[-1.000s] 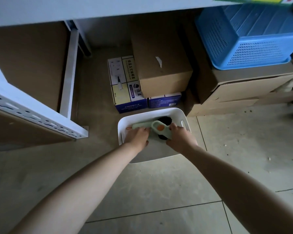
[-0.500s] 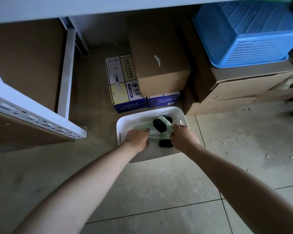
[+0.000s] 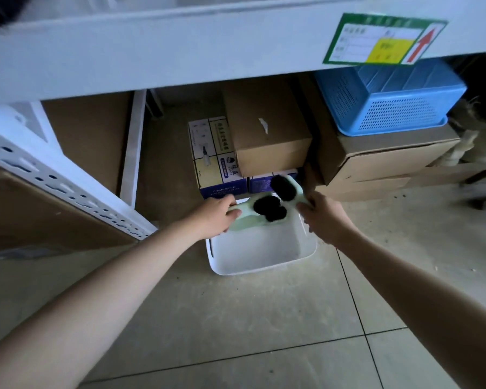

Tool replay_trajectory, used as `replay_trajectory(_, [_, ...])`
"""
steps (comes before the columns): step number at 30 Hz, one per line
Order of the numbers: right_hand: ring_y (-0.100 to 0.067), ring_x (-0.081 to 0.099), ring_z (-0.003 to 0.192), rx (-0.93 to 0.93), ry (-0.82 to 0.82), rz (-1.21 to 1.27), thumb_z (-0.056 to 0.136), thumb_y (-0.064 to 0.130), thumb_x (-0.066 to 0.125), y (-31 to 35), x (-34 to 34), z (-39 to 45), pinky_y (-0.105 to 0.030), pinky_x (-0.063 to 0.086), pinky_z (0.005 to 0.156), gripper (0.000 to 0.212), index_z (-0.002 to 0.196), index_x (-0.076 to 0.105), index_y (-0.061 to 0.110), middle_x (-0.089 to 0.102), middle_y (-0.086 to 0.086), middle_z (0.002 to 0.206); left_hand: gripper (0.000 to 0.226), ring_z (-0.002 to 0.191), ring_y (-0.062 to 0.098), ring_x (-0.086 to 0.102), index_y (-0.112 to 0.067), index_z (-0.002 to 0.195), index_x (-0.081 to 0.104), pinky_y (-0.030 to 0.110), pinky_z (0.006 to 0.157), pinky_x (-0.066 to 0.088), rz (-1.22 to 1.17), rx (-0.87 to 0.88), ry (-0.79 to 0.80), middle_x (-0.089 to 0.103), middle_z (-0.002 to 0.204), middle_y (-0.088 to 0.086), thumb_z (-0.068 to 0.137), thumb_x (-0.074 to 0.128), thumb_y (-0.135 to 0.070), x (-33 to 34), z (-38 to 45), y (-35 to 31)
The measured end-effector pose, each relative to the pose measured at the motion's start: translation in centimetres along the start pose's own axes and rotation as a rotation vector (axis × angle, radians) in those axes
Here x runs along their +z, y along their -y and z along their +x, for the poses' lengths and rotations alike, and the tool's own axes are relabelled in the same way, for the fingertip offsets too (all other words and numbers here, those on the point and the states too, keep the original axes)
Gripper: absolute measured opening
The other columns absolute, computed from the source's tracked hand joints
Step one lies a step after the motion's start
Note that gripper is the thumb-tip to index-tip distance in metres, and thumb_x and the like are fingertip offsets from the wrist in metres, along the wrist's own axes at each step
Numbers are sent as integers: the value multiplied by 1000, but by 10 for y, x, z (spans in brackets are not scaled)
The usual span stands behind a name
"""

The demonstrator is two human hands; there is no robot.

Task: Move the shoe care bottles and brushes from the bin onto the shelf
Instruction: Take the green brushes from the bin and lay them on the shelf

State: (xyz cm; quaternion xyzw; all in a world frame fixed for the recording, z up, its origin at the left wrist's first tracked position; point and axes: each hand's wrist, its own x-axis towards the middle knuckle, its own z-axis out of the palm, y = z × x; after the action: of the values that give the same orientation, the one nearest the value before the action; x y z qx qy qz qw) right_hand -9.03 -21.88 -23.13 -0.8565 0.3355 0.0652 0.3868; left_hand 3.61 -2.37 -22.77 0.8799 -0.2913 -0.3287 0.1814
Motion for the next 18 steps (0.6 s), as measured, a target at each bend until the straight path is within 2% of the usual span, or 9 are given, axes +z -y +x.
replay_trajectory(2, [-35, 61, 72, -34, -24, 6, 87, 27, 50, 7, -20, -13, -24, 37, 47, 20, 85, 56, 8, 62, -15, 76, 21, 54, 8, 53, -10, 106, 49, 22, 45, 38, 11, 44, -13, 64, 83, 9, 96, 44, -28, -17, -15, -9])
replay_trajectory(5, [-24, 51, 59, -105, -69, 6, 85, 28, 54, 20, -50, -40, -23, 36, 45, 22, 78, 58, 8, 59, -9, 68, 21, 72, 15, 51, -7, 103, 56, 28, 56, 32, 97, 145, -64, 59, 89, 5, 94, 48, -24, -43, -45, -26])
replay_trajectory(7, [-16, 44, 54, -158, -65, 13, 85, 30, 56, 28, -70, -55, -18, 34, 42, 23, 68, 53, 15, 51, -1, 62, 19, 86, 18, 50, -11, 100, 59, 28, 65, 33, 109, 203, -108, 55, 96, 1, 92, 51, -25, -60, -63, -35])
replay_trajectory(8, [-15, 43, 55, -191, -58, 33, 85, 29, 57, 33, -80, -63, -19, 36, 45, 24, 64, 51, 19, 50, 2, 60, 16, 88, 18, 50, -14, 98, 59, 29, 70, 36, 98, 231, -128, 54, 96, -1, 92, 52, -27, -68, -72, -38])
replay_trajectory(11, [-13, 47, 60, -318, -4, 164, 86, 28, 60, 45, -109, -81, -30, 39, 57, 18, 68, 57, 24, 52, 4, 62, 10, 85, 10, 52, -22, 92, 60, 25, 75, 40, 53, 325, -151, 55, 90, -7, 89, 57, -30, -90, -95, -48])
replay_trajectory(12, [-14, 48, 62, -349, 24, 219, 84, 30, 60, 50, -119, -88, -33, 39, 57, 13, 73, 61, 22, 53, 1, 65, 9, 84, 4, 51, -23, 92, 61, 19, 73, 39, 40, 362, -142, 55, 88, -11, 89, 58, -31, -97, -103, -52])
replay_trajectory(14, [-17, 48, 65, -419, 76, 322, 81, 30, 59, 59, -134, -100, -36, 38, 59, 19, 86, 65, 12, 55, -6, 70, 13, 84, -4, 51, -23, 92, 62, 8, 71, 36, -1, 441, -111, 56, 85, -17, 87, 58, -34, -110, -119, -65])
replay_trajectory(16, [-17, 48, 67, -470, 110, 416, 80, 26, 61, 71, -149, -111, -34, 37, 59, 26, 89, 63, 2, 57, -7, 71, 21, 78, -5, 51, -19, 93, 62, 7, 68, 36, -102, 513, -73, 56, 80, -15, 87, 56, -37, -119, -136, -79])
replay_trajectory(18, [-11, 52, 62, -521, 102, 493, 79, 22, 59, 87, -166, -121, -24, 42, 56, 22, 83, 61, 0, 60, 1, 64, 19, 72, -4, 48, -19, 91, 60, 9, 66, 36, -278, 554, -42, 54, 78, -13, 89, 53, -37, -128, -154, -96])
